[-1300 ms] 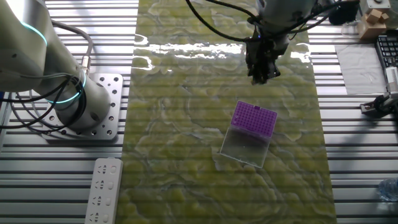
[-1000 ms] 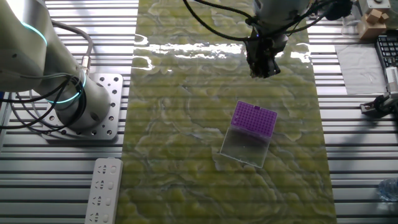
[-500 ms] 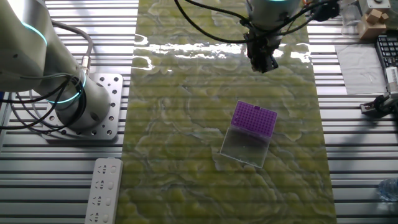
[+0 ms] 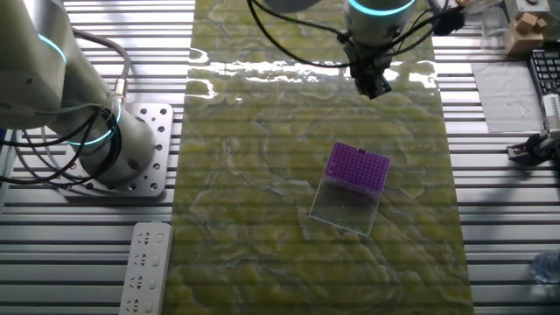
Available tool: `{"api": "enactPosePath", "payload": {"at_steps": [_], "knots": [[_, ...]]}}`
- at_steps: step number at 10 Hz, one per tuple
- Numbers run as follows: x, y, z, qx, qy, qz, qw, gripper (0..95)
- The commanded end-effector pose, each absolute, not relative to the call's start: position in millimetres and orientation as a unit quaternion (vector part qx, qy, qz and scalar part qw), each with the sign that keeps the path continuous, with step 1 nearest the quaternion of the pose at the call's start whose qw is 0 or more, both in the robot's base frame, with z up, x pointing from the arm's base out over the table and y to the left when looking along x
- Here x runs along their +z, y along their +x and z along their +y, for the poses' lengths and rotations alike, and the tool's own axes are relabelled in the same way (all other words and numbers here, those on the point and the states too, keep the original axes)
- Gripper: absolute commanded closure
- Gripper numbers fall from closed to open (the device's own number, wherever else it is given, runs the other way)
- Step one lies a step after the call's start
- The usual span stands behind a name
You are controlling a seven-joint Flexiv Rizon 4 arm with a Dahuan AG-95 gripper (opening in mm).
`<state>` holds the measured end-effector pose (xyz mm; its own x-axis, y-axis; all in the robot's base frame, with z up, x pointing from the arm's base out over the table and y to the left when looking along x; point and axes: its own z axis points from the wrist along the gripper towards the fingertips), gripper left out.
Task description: Insert a small pipette tip into the holder for small pipette tips
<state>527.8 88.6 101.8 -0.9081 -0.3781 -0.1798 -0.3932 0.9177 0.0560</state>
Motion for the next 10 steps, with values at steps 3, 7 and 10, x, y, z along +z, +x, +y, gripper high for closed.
{"api": "enactPosePath", "payload": {"at_steps": [3, 7, 10], "knots": [[79.8, 537.0, 102.2, 0.062, -0.206, 0.971, 0.104, 95.0], [64.7, 551.5, 115.8, 0.065, -0.208, 0.97, 0.11, 95.0], [57.1, 555.9, 129.6, 0.063, -0.214, 0.969, 0.109, 95.0]]}}
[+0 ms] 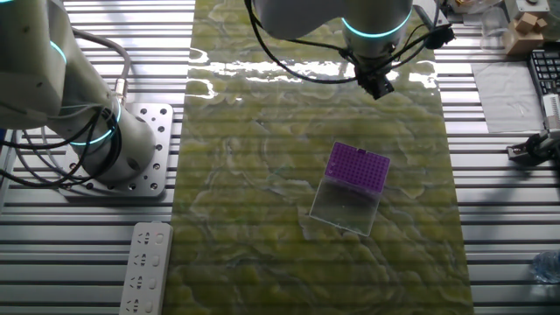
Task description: Insert a small pipette tip into the holder for small pipette tips
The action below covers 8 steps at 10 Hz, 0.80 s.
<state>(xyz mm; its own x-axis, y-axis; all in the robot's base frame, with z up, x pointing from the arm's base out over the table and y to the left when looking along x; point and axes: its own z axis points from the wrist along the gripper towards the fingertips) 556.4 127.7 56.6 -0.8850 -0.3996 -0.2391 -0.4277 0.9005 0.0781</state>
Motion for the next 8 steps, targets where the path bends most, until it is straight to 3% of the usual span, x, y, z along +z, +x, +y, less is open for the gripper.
{"api": "enactPosePath", "payload": {"at_steps": [1, 6, 8], "knots": [[54.7, 556.7, 139.1, 0.062, -0.212, 0.969, 0.109, 95.0], [51.1, 557.4, 143.3, 0.062, -0.221, 0.968, 0.104, 95.0], [51.1, 557.4, 143.3, 0.06, -0.254, 0.962, 0.08, 95.0]]}}
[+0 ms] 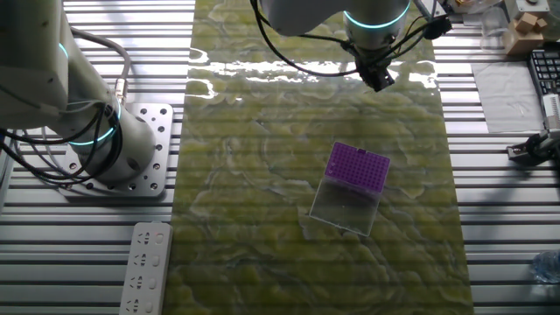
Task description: Insert a small pipette tip into the holder for small pipette tips
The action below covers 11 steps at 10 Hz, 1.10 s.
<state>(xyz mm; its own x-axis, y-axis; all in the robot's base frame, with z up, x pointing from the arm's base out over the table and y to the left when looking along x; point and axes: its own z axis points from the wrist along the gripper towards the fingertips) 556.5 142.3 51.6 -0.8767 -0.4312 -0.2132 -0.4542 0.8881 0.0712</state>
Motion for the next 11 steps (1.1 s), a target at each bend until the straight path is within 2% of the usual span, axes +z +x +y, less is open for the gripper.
{"api": "enactPosePath", "payload": {"at_steps": [1, 3, 4, 5, 7, 11], "knots": [[51.1, 557.4, 143.3, 0.06, -0.271, 0.958, 0.073, 95.0], [51.1, 557.4, 143.3, 0.063, -0.289, 0.953, 0.068, 95.0], [51.1, 557.4, 143.3, 0.068, -0.286, 0.952, 0.082, 95.0], [51.1, 557.4, 143.3, 0.069, -0.282, 0.952, 0.095, 76.0], [51.1, 557.4, 143.3, 0.075, -0.275, 0.951, 0.115, 76.0], [51.1, 557.4, 143.3, 0.078, -0.276, 0.951, 0.118, 76.0]]}}
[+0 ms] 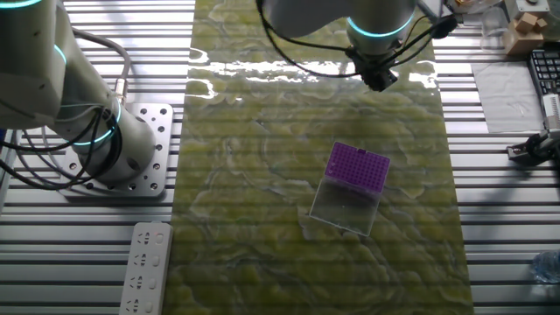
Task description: Insert a small pipette tip into the holder for small pipette tips
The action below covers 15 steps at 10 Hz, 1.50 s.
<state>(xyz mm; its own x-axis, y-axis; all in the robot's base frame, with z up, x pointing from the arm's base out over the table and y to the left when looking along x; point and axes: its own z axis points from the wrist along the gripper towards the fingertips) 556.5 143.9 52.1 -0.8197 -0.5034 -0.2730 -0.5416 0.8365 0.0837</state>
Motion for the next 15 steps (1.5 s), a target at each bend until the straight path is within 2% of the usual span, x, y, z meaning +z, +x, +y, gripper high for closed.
{"api": "enactPosePath", "payload": {"at_steps": [1, 15], "knots": [[51.1, 557.4, 143.3, 0.078, -0.276, 0.951, 0.119, 76.0], [18.9, 558.6, 146.8, 0.072, -0.276, 0.948, 0.141, 76.0]]}}
